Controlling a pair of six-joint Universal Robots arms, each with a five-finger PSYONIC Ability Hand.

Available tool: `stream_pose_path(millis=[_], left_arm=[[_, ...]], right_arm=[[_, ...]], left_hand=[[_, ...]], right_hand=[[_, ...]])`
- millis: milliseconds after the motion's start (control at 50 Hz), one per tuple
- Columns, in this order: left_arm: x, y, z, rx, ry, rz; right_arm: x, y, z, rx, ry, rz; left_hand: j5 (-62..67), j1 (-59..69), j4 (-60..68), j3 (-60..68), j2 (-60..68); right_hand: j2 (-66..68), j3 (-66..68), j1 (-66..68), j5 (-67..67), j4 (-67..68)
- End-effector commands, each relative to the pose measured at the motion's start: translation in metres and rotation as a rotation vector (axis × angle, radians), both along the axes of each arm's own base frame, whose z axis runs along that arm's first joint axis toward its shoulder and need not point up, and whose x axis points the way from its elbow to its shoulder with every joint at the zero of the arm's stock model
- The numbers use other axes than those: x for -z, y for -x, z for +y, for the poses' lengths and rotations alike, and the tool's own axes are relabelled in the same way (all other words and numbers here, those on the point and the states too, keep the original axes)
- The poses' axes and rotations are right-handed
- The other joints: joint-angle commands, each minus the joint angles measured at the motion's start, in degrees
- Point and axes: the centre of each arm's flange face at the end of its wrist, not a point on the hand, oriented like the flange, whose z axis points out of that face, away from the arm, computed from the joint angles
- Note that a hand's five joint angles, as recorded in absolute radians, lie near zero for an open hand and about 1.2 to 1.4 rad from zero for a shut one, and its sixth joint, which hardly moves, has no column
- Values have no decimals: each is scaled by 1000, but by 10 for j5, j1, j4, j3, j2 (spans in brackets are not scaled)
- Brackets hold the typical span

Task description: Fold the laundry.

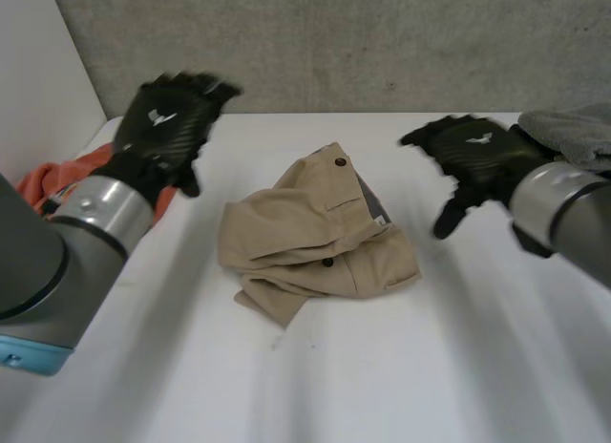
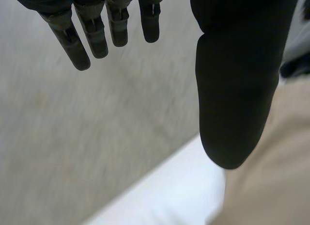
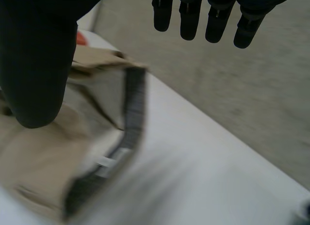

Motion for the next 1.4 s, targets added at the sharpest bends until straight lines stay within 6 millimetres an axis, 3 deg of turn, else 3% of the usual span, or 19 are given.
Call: stream_pose_path(millis=[20,180,280,380,440,480,580,740,820,860,880,920,1000,1080,1100,1140,1220,1300,1400], left_arm=[[57,-24,-12,-76,-252,-2],[105,-30,-27,-66,-419,11],[119,-35,-37,-63,-457,13],[130,-39,-50,-44,-503,56],[134,-38,-54,-37,-526,85],[143,-37,-58,-39,-559,111],[154,-31,-64,-33,-602,158],[148,7,-70,58,-629,290],[145,24,-73,94,-641,346],[139,33,-74,120,-627,367],[135,35,-77,123,-611,377],[129,37,-80,127,-593,385],[112,39,-86,138,-544,394],[51,34,-84,171,-401,422],[21,32,-78,189,-335,437],[-4,29,-72,202,-280,445],[-73,16,-35,224,-124,391],[-98,6,-7,220,-56,247],[-90,6,12,260,-87,46]], right_arm=[[18,-52,27,-182,80,39],[53,-96,52,-290,255,158],[84,-104,44,-253,344,303],[96,-118,36,-230,501,355],[94,-120,34,-221,539,340],[92,-120,35,-220,549,332],[87,-118,38,-213,536,306],[52,-105,46,-173,525,205],[36,-100,51,-156,525,156],[30,-97,54,-155,521,139],[26,-95,56,-151,526,133],[20,-93,58,-146,535,127],[-3,-85,58,-116,585,109],[-27,-61,36,-24,620,118],[-39,-47,25,19,627,129],[-53,-38,21,48,631,133],[-77,-19,18,86,588,165],[-97,-8,26,92,536,181],[-104,2,31,88,450,171]], left_hand=[[22,21,22,17,21],[34,33,34,29,33],[64,63,64,59,63],[88,87,88,83,87],[89,88,90,84,89],[89,88,90,84,89],[89,88,90,84,89],[96,95,96,91,95],[180,179,180,175,179],[363,362,363,358,362],[563,562,564,558,563],[668,667,668,663,667],[668,667,668,663,667],[668,667,668,663,667],[668,667,668,663,667],[668,667,668,663,667],[668,667,668,663,667],[668,667,668,663,667],[668,667,668,663,667]], right_hand=[[-15,-12,-20,-24,-11],[54,57,49,45,58],[97,101,92,89,102],[294,297,289,285,298],[572,576,567,564,577],[682,685,677,673,686],[682,686,677,674,687],[682,686,677,674,687],[682,686,677,674,687],[682,686,677,674,687],[682,686,677,674,687],[682,686,677,674,687],[682,686,677,674,687],[682,686,677,674,687],[682,686,677,674,687],[682,686,677,674,687],[682,686,677,674,687],[682,686,677,674,687],[682,686,677,674,687]])
